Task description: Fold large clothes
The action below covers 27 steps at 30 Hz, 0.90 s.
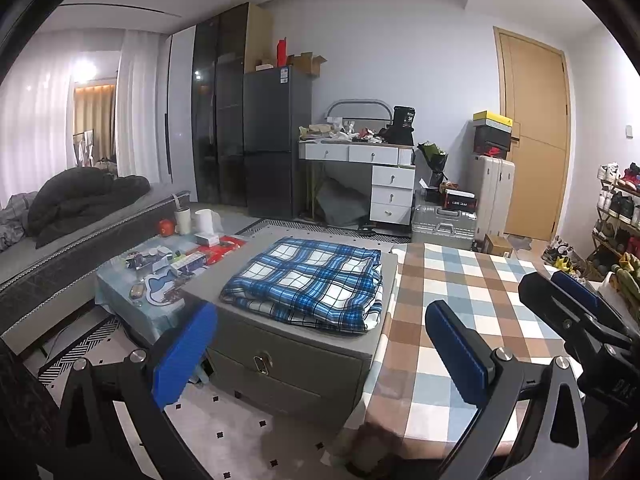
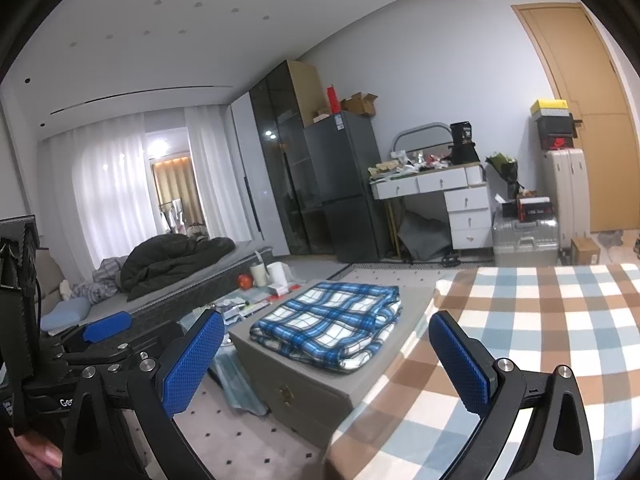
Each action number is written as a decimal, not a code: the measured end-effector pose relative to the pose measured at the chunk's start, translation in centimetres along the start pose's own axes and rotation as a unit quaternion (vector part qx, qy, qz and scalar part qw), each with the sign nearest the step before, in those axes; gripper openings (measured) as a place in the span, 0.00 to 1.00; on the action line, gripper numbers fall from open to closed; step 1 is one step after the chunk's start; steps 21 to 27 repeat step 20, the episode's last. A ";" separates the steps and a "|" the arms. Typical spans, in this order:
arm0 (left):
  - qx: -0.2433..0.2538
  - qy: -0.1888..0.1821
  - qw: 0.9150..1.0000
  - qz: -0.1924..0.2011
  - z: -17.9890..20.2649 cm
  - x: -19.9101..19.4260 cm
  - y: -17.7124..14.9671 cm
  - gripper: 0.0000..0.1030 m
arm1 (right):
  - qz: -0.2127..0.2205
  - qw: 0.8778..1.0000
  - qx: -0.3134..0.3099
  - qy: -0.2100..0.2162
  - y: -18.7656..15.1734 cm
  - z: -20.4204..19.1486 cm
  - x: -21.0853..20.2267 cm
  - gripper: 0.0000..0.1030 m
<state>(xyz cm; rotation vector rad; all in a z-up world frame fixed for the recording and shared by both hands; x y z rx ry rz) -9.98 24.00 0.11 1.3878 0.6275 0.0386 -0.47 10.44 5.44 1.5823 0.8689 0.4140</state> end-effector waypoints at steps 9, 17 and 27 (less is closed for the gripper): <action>0.002 -0.002 1.000 -0.003 -0.2 0.1 -0.2 0.99 | -0.001 1.000 0.006 -0.004 0.0 0.1 0.3 1.00; 0.014 0.003 1.000 -0.003 -0.1 0.3 -0.2 0.99 | -0.002 1.000 0.009 -0.007 0.0 0.0 0.6 1.00; 0.014 0.002 1.000 -0.003 0.0 0.3 -0.3 0.99 | -0.002 1.000 0.014 -0.010 -0.1 0.2 0.7 1.00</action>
Point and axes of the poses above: each gripper's, at about its wrist camera, not at the fingertips, and x roughly the way its jaws point, z to its right, y to its top, the point moved 3 cm from there along x, roughly the way its jaws point, and after that the axes turned 3 degrees about -y, right-handed, at the moved point
